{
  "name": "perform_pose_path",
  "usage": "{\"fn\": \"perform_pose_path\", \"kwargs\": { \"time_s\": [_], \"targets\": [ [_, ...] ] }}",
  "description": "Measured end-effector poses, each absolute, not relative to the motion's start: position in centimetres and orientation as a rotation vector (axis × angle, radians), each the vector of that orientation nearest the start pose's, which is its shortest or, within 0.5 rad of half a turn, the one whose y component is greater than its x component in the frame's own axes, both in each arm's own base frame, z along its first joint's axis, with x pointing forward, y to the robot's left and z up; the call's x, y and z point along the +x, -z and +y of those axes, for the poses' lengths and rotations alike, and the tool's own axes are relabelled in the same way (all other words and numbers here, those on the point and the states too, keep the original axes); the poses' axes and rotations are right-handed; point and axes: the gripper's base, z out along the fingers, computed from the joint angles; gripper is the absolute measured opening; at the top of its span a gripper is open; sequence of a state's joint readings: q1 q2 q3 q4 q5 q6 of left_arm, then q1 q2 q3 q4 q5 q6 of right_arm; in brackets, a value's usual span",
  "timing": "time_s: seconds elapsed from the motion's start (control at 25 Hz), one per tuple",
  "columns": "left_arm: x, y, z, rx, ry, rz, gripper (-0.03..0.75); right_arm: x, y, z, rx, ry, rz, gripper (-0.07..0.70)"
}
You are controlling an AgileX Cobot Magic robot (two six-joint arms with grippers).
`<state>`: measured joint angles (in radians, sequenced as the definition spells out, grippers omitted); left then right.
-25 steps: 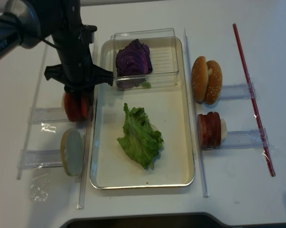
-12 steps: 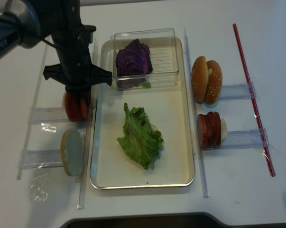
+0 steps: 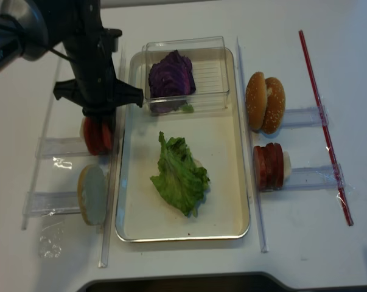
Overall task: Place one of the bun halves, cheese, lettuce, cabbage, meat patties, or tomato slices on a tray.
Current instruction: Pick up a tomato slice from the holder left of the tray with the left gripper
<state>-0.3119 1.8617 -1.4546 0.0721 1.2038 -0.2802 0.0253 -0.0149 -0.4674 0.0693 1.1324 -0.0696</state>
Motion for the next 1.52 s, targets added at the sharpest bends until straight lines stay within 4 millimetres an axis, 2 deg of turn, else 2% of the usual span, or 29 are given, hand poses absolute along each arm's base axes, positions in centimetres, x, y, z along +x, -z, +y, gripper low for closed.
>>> {"fn": "perform_pose_path", "kwargs": {
  "time_s": [0.4,0.88,1.52],
  "targets": [
    [34.5,-25.2,-10.5,0.080,-0.056,3.033,0.116,-0.7,-26.3,0.6,-0.107,-0.058,2.129,0.562],
    [34.2,-25.9,-10.4,0.078,-0.046,3.016,0.115,-0.7,-26.3,0.6,-0.106,-0.059,2.129,0.562],
    [30.8,-32.7,-9.3,0.064,0.026,2.844,0.115,-0.7,-26.3,0.6,-0.106,-0.059,2.129,0.562]
  ]
}}
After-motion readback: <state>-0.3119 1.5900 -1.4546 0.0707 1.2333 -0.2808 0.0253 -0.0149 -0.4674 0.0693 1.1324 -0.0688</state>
